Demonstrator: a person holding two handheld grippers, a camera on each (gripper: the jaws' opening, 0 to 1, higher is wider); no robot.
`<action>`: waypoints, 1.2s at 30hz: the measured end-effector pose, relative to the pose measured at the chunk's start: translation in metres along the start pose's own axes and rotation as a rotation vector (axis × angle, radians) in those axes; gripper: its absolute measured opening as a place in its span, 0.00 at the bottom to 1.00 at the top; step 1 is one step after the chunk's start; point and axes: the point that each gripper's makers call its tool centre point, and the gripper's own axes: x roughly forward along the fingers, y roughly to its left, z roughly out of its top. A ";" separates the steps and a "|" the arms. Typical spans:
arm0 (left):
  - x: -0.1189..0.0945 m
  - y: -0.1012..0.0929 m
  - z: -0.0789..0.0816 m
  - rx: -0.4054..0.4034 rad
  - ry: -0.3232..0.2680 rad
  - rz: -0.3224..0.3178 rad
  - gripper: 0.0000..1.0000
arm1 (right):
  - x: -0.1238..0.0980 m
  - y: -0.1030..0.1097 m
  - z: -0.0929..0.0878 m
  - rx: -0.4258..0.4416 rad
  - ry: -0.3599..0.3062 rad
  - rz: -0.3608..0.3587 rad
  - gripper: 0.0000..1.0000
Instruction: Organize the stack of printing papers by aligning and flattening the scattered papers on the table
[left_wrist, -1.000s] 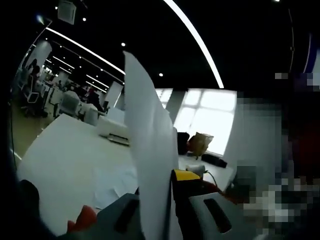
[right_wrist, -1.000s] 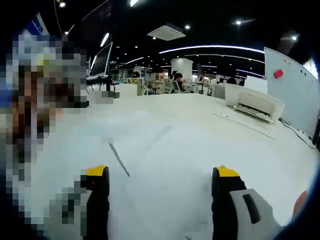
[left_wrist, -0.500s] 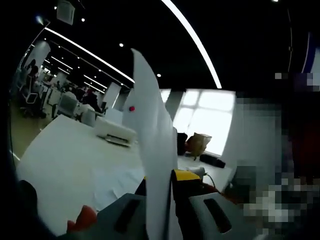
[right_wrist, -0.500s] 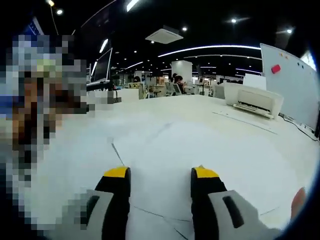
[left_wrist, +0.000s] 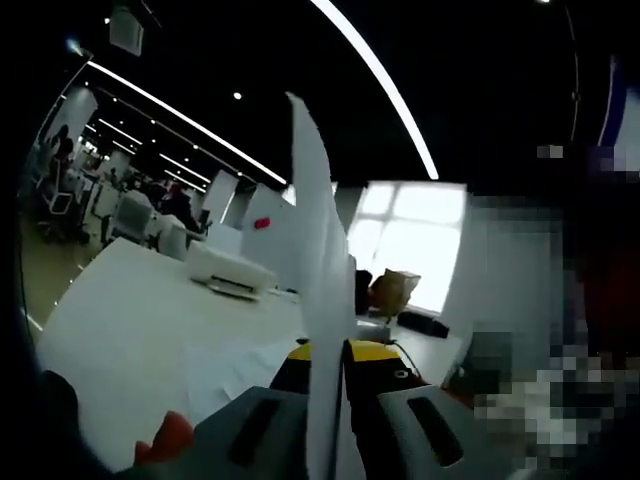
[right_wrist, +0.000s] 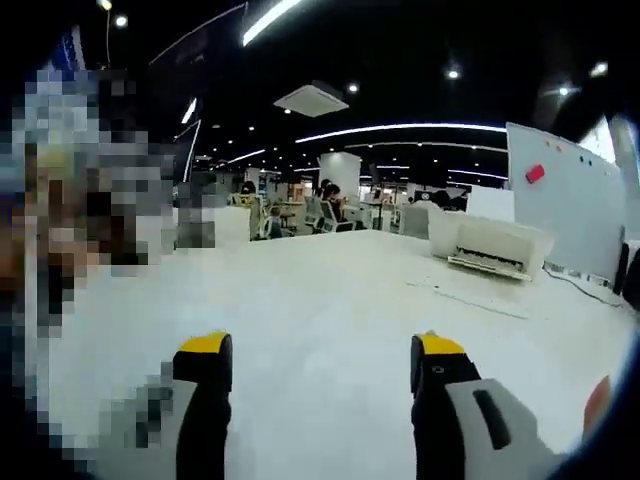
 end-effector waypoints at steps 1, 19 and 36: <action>0.001 -0.001 -0.001 0.000 0.002 -0.002 0.06 | 0.007 -0.003 -0.005 0.029 0.030 -0.004 0.83; 0.004 0.005 0.000 -0.002 0.000 -0.002 0.06 | 0.039 -0.027 -0.057 -0.005 0.146 -0.074 0.86; 0.005 0.001 0.001 0.004 0.001 -0.003 0.06 | 0.036 -0.018 -0.052 -0.018 0.119 -0.018 0.23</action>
